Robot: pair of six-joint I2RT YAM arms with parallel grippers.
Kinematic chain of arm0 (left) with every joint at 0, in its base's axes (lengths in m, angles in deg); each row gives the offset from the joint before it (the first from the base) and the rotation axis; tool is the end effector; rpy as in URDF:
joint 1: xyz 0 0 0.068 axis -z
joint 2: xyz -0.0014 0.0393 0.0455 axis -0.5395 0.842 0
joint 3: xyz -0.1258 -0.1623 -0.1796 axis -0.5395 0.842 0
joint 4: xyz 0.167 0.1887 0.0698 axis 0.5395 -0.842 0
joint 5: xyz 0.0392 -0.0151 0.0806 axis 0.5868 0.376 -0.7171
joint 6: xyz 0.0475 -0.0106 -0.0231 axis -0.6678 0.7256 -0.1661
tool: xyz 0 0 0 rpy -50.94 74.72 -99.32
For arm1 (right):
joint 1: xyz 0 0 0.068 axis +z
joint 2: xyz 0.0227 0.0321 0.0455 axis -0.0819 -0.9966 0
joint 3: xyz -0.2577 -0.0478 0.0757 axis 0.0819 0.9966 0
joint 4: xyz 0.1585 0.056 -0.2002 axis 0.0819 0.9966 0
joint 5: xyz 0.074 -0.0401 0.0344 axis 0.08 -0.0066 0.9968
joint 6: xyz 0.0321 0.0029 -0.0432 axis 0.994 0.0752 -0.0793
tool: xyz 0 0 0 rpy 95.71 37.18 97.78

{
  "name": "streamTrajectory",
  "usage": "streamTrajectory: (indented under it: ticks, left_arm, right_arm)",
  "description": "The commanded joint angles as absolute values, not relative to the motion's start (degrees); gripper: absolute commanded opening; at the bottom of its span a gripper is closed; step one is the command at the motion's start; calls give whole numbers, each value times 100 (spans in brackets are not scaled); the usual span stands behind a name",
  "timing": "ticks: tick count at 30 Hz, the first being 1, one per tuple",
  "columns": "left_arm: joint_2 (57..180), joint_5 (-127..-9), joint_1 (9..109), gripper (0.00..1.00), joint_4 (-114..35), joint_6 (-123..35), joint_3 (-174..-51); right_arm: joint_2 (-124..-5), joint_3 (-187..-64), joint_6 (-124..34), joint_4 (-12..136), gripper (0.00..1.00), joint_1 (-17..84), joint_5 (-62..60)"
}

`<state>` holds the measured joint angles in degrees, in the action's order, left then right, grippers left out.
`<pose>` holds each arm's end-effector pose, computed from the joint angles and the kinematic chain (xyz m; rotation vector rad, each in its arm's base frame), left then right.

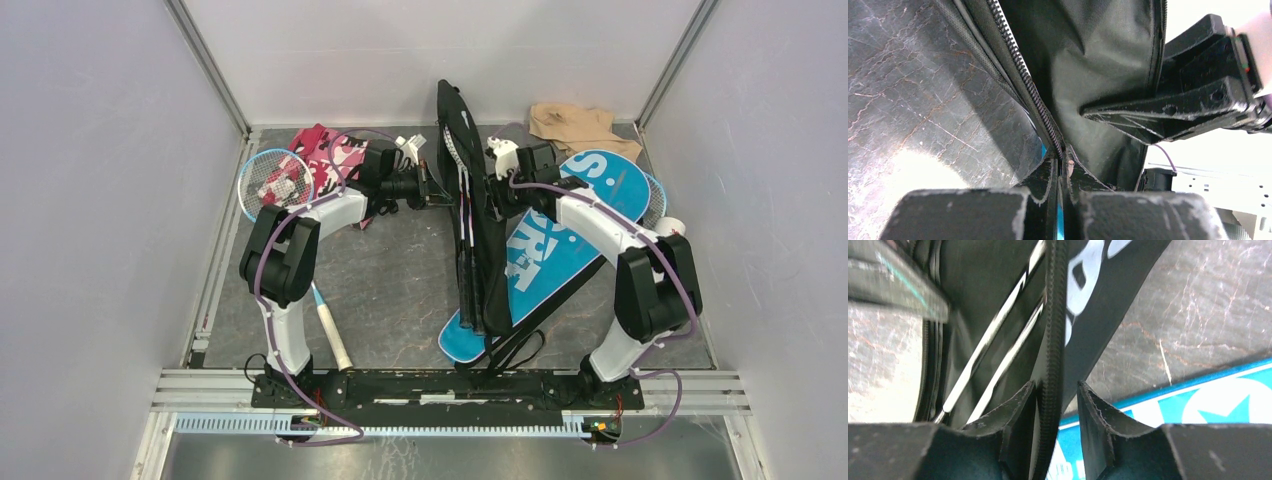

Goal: Pack up the badminton gear
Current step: Adjust the racket in the racket bag.

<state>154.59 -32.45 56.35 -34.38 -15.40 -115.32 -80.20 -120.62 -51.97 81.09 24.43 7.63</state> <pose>0.3897 -0.1980 0.2103 0.2008 2.2585 -1.4326 0.3488 0.1359 0.2458 -0.5472 2.3130 0.5087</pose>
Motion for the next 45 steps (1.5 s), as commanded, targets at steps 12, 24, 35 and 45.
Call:
streamTrajectory:
  ticks: [12,24,35,45]
  left_arm:
    - [15555,-3628,5612,2,-3020,-1567,-12052]
    - [15461,-2947,5673,23,-2338,-1525,-11629]
    - [14775,-2449,5729,55,-2524,-2747,-10740]
    - [13999,-3502,7293,67,-4384,-6456,-10641]
  right_arm:
    - [-6461,-10664,-6133,8556,43,2479,829]
    - [-6495,-11349,-6383,8790,0,2428,418]
    - [-7051,-11497,-6196,8920,0,1723,1528]
    - [-7279,-11356,-6268,8842,0,1608,1900]
